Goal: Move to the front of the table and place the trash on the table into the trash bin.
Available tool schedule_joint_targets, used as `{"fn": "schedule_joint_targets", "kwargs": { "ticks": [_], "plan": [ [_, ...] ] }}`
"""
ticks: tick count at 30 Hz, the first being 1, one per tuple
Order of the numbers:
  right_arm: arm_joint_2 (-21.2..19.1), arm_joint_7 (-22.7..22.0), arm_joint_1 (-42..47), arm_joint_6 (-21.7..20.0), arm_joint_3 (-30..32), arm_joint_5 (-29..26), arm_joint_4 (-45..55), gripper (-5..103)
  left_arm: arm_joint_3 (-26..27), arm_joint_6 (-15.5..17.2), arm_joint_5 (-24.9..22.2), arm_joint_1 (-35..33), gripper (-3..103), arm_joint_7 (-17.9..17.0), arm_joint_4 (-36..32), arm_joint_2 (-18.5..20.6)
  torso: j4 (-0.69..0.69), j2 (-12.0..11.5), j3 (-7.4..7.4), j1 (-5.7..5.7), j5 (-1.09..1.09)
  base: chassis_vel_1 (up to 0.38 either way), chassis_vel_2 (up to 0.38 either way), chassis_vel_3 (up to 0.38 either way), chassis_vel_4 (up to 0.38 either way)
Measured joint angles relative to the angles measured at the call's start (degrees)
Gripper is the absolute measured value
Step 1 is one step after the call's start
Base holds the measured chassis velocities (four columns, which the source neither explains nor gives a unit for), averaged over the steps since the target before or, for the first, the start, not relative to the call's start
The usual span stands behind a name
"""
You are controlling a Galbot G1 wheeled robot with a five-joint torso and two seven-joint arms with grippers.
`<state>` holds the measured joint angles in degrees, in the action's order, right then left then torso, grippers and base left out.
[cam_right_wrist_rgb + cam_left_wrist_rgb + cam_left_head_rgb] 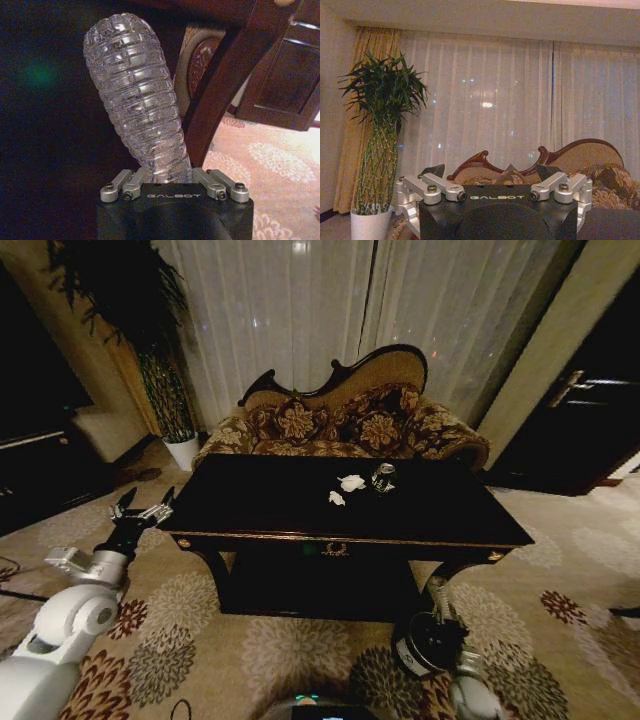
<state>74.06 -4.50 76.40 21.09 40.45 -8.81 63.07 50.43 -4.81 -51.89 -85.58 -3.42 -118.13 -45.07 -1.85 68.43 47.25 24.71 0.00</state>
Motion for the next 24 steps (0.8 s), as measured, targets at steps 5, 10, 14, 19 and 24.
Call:
{"fn": "schedule_joint_targets", "kwargs": {
  "ticks": [5,10,14,19,24],
  "plan": [
    [0.0,0.5,-3.5,2.2,0.0,1.0,-7.1,26,0.0,0.0,0.0,0.0,100,0.0,0.0,0.0,-0.01,0.0,0.0,0.0,-0.01,0.0,0.0,0.0,0.0],
    [0.1,0.9,-8.7,4.3,-0.3,2.1,-15.2,26,0.0,0.0,0.0,0.0,100,0.0,0.0,0.0,-0.01,0.0,0.0,0.0,-0.01,0.0,0.0,0.0,0.0],
    [0.2,1.5,-12.7,6.4,0.0,2.6,-21.5,26,0.0,0.0,0.0,0.0,100,0.0,-0.1,0.0,0.0,0.0,0.0,0.0,0.01,0.0,0.0,0.0,0.0],
    [0.1,2.0,-16.3,8.3,1.2,2.9,-28.3,26,-0.1,0.1,0.0,0.1,100,0.0,-0.1,0.0,0.0,0.0,0.0,0.0,0.01,0.0,0.0,0.0,0.0],
    [-0.3,2.7,-17.7,9.4,2.2,2.3,-31.1,26,-0.1,0.1,0.0,0.1,100,0.0,-0.1,0.0,-0.01,0.0,-0.01,0.0,-0.02,0.0,0.0,0.0,0.0]
  ]
}}
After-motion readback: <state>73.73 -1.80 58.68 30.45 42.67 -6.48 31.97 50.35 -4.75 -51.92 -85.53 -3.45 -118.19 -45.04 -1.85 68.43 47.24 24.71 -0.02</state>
